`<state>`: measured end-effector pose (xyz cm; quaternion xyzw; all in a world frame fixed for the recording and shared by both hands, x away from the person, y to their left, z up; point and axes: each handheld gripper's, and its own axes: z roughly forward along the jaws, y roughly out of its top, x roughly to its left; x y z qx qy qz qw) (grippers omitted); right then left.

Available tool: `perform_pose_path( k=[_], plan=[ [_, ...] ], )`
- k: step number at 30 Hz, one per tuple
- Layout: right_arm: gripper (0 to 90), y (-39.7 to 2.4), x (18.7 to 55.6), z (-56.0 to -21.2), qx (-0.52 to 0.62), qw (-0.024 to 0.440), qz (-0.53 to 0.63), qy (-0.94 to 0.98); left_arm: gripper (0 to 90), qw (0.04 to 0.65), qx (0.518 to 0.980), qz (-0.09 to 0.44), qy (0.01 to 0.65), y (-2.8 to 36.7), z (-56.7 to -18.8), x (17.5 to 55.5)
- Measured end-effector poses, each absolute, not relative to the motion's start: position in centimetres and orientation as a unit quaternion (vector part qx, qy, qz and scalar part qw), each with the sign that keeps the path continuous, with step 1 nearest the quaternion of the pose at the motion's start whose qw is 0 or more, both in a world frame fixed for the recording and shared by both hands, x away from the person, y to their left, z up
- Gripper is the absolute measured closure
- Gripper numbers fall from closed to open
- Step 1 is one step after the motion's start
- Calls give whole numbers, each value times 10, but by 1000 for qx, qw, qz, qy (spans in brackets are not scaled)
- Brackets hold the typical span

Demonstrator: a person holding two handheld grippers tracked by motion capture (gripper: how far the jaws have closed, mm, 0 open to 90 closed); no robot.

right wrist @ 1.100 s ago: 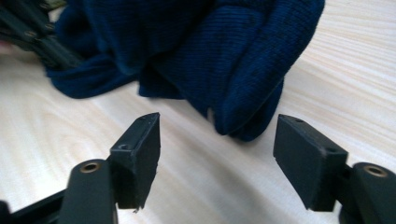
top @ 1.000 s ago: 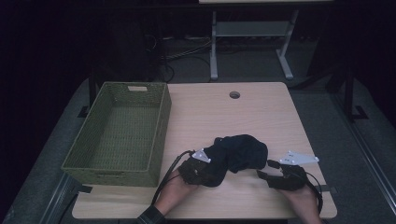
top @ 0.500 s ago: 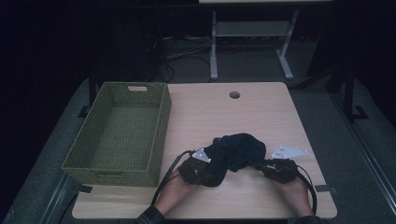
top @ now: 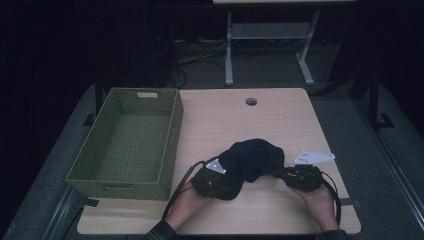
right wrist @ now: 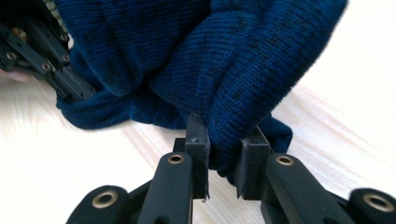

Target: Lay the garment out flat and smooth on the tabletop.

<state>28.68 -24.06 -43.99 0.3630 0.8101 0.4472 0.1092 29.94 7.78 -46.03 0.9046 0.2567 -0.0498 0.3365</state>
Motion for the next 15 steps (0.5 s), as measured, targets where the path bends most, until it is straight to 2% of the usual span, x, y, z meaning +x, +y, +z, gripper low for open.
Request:
perform_pose_path(
  k=[15],
  plan=[
    [783, -243, 316, -403, 381, 122, 450, 798, 900, 338, 905, -45, 254, 77, -460, 299]
  ],
)
